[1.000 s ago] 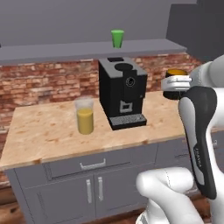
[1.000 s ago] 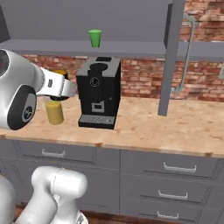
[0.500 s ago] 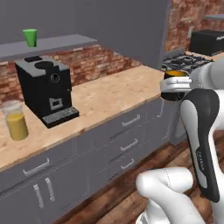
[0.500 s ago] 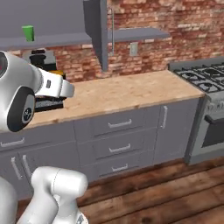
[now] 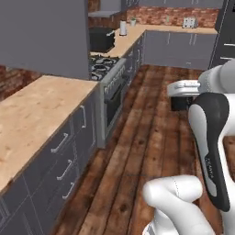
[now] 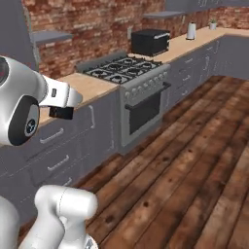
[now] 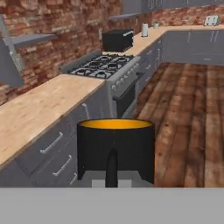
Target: There is a tray on the dining counter. Grab the cup, mug, and pitcher and place them on the tray. The pitcher may be placed next to the tray if it cannot fit the tray.
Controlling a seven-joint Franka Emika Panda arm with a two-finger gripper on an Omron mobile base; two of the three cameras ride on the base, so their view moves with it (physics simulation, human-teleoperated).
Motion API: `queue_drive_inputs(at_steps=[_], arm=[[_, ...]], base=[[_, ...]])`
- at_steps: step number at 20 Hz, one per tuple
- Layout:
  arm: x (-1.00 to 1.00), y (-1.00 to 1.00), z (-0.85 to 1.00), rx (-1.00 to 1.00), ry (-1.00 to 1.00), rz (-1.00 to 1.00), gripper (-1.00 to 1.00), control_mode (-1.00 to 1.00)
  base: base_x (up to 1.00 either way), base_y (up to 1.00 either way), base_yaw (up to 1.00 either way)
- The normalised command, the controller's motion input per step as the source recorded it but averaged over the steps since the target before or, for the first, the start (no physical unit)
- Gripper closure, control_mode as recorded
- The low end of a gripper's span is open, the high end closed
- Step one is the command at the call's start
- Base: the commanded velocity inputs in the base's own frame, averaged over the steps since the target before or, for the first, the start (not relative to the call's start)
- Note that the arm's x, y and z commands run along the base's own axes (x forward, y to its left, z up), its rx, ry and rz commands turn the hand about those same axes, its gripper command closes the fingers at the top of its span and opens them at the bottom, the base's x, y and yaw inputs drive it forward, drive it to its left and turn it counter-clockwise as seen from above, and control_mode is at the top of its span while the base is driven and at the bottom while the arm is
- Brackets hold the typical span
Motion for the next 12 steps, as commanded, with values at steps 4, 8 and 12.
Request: queue_drive_inputs(at_steps=[4, 8, 12], arm=[[0.0, 0.0, 0.0, 0.0, 0.0, 0.0, 1.0, 1.0], [0.0, 0.0, 0.0, 0.0, 0.0, 0.0, 1.0, 1.0], [0.0, 0.0, 0.0, 0.0, 0.0, 0.0, 1.0, 1.0]], base=[[-0.28, 0.0, -0.87], [-0.11, 0.03, -0.72], [0.0, 0.23, -0.38]])
